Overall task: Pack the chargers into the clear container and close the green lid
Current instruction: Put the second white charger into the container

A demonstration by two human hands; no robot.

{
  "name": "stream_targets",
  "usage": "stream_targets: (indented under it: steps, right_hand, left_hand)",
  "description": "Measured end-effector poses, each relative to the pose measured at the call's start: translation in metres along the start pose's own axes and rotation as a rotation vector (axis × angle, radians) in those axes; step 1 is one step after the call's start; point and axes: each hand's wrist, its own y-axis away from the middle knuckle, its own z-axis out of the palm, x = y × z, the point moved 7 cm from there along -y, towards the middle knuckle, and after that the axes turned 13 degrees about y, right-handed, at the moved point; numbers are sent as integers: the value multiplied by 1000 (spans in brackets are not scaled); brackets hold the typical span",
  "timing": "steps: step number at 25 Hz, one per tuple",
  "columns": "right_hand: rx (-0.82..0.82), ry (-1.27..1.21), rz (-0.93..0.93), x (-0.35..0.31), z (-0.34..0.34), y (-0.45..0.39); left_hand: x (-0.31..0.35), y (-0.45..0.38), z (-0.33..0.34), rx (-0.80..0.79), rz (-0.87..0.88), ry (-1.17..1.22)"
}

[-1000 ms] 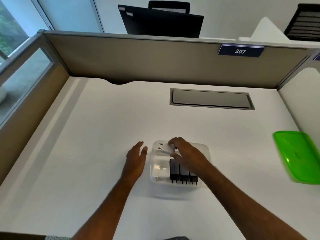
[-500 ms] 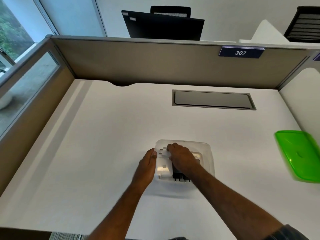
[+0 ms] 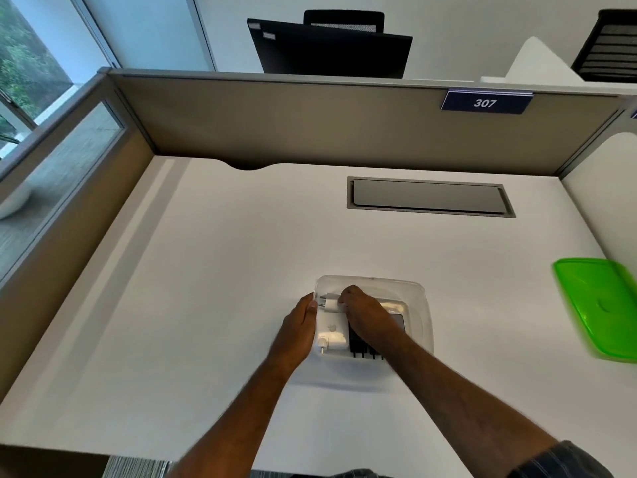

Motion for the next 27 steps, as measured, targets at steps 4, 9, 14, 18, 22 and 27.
stream_targets:
  steps: [4, 9, 14, 18, 22, 27]
  right_hand:
    - [-27, 73, -21, 0, -4, 0]
    - [93, 114, 19, 5, -19, 10]
    - [240, 58, 17, 21, -46, 32]
    - [379, 43, 40, 48, -73, 55]
    - [455, 35, 107, 90, -89, 82]
    - [418, 14, 275, 144, -87, 115]
  left_hand:
    - [-1, -1, -1, -4, 3, -5]
    - [10, -7, -5, 14, 47, -31]
    - [46, -5, -6, 110, 237, -186]
    - [84, 4, 18, 130, 547, -464]
    - [105, 9, 67, 40, 594, -585]
    - [122, 11, 135, -53, 630, -679]
